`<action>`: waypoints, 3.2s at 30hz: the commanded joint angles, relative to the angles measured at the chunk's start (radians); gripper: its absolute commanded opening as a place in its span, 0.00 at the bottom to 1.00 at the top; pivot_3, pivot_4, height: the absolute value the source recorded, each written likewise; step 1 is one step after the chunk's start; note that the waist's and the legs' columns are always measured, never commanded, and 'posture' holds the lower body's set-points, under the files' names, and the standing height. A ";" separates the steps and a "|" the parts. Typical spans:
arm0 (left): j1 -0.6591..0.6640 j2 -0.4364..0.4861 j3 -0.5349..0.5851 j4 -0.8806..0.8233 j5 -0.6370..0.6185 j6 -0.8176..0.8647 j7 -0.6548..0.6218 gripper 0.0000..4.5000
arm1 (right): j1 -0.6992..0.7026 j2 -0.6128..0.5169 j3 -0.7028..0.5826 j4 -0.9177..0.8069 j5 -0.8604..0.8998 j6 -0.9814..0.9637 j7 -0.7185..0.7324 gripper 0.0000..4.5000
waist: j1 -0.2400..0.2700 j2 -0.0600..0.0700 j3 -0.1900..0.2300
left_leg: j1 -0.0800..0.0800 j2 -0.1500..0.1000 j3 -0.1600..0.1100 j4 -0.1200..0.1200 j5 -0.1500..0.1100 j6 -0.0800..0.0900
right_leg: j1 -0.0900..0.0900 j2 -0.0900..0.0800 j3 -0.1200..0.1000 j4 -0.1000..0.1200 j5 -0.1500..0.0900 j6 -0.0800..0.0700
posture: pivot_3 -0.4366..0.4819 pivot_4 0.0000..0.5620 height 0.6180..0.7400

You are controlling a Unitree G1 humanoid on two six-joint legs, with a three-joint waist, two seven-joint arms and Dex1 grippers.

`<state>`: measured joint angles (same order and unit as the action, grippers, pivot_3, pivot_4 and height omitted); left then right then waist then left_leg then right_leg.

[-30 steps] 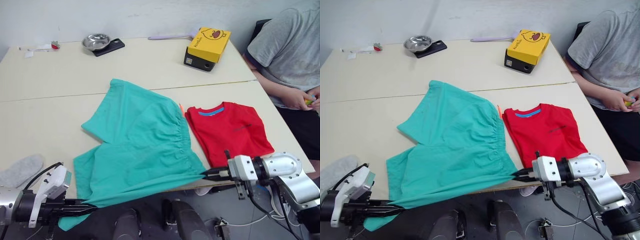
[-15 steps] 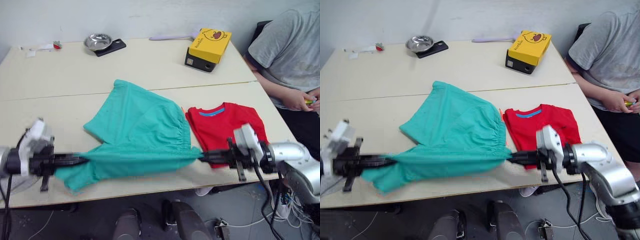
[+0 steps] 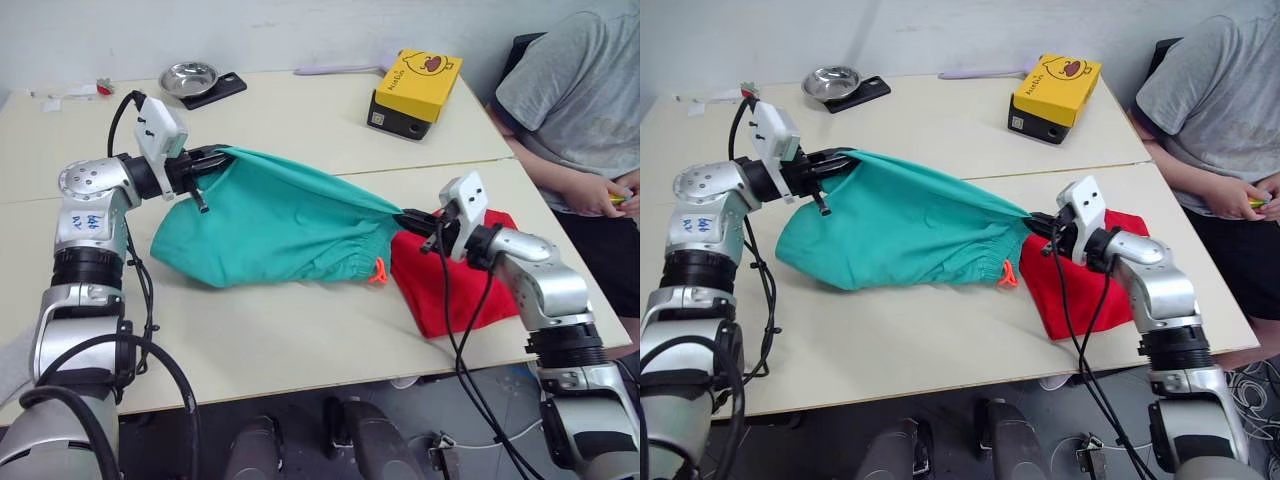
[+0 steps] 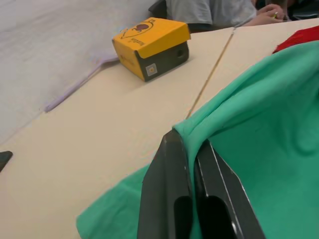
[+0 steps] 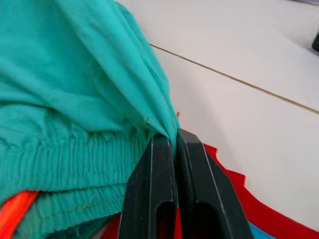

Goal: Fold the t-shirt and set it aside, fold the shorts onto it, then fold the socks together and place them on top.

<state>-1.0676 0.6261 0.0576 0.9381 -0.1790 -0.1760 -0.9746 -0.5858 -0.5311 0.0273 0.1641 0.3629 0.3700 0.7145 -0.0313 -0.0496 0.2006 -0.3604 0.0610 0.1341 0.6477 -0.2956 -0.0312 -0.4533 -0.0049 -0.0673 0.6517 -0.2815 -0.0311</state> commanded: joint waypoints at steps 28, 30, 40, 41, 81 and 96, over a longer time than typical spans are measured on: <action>0.752 0.221 0.222 -0.691 -0.205 0.087 -0.143 1.00 | 0.398 -0.085 -0.195 -0.408 0.006 -0.121 0.027 1.00 | -0.030 0.004 0.002 | 0.001 -0.007 -0.025 -0.003 0.007 -0.001 | 0.016 -0.011 -0.021 0.005 -0.004 0.003 | 0.48 0.27 1.00; 0.774 0.222 0.215 -0.724 -0.201 0.102 -0.137 1.00 | 0.391 -0.081 -0.183 -0.401 -0.003 -0.132 0.025 1.00 | -0.024 0.009 0.005 | 0.000 -0.018 -0.057 -0.005 0.012 0.004 | 0.031 -0.027 -0.054 0.003 -0.013 0.015 | 0.48 0.27 1.00; 0.763 0.209 0.188 -0.737 -0.200 0.142 -0.134 1.00 | 0.373 -0.081 -0.167 -0.377 -0.019 -0.161 0.024 1.00 | 0.067 0.025 0.015 | -0.015 -0.039 -0.097 -0.001 0.024 0.017 | 0.042 -0.056 -0.099 -0.008 -0.017 0.022 | 0.48 0.27 1.00; 0.754 0.205 0.185 -0.734 -0.204 0.157 -0.132 1.00 | 0.377 -0.082 -0.167 -0.382 -0.018 -0.162 0.026 1.00 | 0.068 0.025 0.015 | -0.015 -0.039 -0.095 -0.001 0.021 0.019 | 0.042 -0.056 -0.097 -0.009 -0.017 0.022 | 0.48 0.27 1.00; 0.233 -0.039 -0.200 -0.013 0.201 -0.202 -0.184 0.29 | 0.292 -0.050 0.181 -0.309 -0.528 -0.327 -0.028 0.47 | 0.055 0.024 0.014 | -0.014 -0.032 -0.065 0.003 0.013 0.027 | 0.039 -0.055 -0.085 -0.016 -0.007 0.024 | 0.48 0.27 1.00; 0.940 0.237 0.043 -1.060 -0.110 0.371 -0.249 0.00 | 0.337 -0.174 0.171 -0.265 -0.319 -0.661 0.258 0.01 | 0.031 0.024 0.015 | -0.011 -0.031 -0.063 -0.001 0.013 0.027 | 0.040 -0.054 -0.080 -0.016 -0.007 0.024 | 0.48 0.27 1.00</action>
<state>-0.1830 0.8368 0.0340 0.0081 -0.2469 0.1274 -1.2610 -0.2708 -0.6722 0.2273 -0.0835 -0.0075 -0.2405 0.9274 -0.0005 -0.0258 0.2153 -0.3718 0.0306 0.0705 0.6481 -0.2829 -0.0046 -0.4138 -0.0588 -0.1477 0.6356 -0.2893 -0.0068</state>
